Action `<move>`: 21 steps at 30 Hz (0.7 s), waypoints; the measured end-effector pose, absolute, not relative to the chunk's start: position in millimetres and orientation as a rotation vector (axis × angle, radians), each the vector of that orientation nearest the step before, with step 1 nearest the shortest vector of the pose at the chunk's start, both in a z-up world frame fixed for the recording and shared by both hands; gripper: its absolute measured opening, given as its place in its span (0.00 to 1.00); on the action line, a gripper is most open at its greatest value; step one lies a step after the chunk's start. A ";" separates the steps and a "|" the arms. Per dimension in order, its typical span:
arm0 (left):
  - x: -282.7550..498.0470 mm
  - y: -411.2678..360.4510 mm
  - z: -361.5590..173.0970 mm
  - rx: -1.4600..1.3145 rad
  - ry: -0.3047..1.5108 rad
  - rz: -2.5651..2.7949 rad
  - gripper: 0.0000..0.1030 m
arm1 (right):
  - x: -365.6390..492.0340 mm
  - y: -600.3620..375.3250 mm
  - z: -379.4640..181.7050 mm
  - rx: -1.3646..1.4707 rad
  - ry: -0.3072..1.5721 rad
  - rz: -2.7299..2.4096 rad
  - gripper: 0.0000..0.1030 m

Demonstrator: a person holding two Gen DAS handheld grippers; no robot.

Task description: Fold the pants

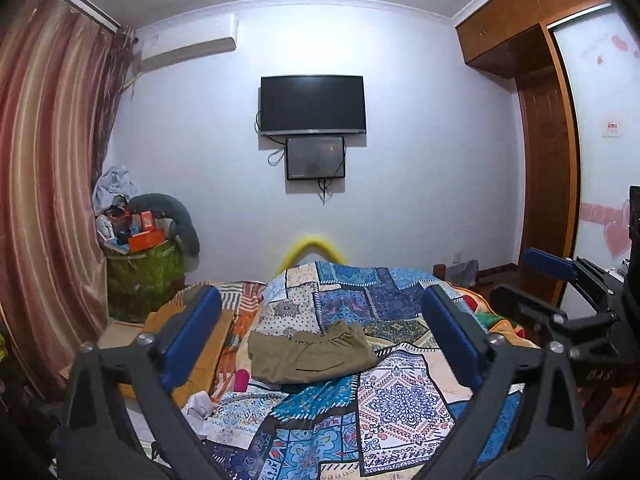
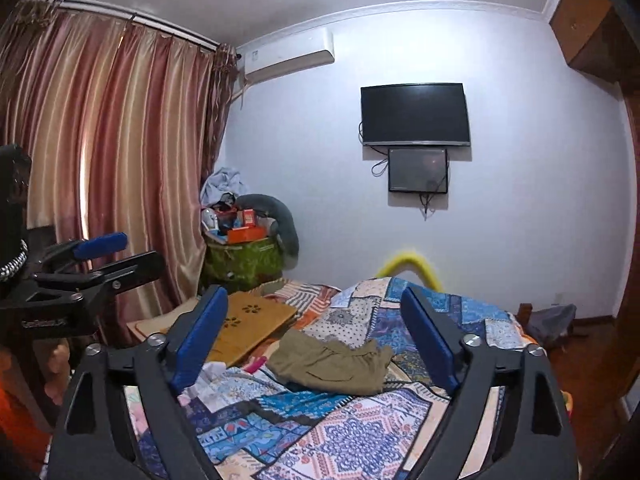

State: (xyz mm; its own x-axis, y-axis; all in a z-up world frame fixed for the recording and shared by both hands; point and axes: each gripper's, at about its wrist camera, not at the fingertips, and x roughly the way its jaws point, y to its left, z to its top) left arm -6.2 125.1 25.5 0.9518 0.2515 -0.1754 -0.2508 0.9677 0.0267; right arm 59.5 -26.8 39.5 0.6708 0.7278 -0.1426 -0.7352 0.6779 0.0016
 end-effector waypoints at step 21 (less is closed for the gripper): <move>-6.4 127.5 10.9 -0.052 0.207 0.243 1.00 | 42.7 -42.3 32.3 -0.026 0.136 0.792 1.00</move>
State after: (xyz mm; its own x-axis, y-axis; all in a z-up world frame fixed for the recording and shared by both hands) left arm -6.4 127.5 10.9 0.9495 0.2333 -0.2096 -0.2439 0.9695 -0.0259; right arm 42.7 -42.3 32.3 0.6938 0.7080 -0.1319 -0.7114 0.7023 0.0281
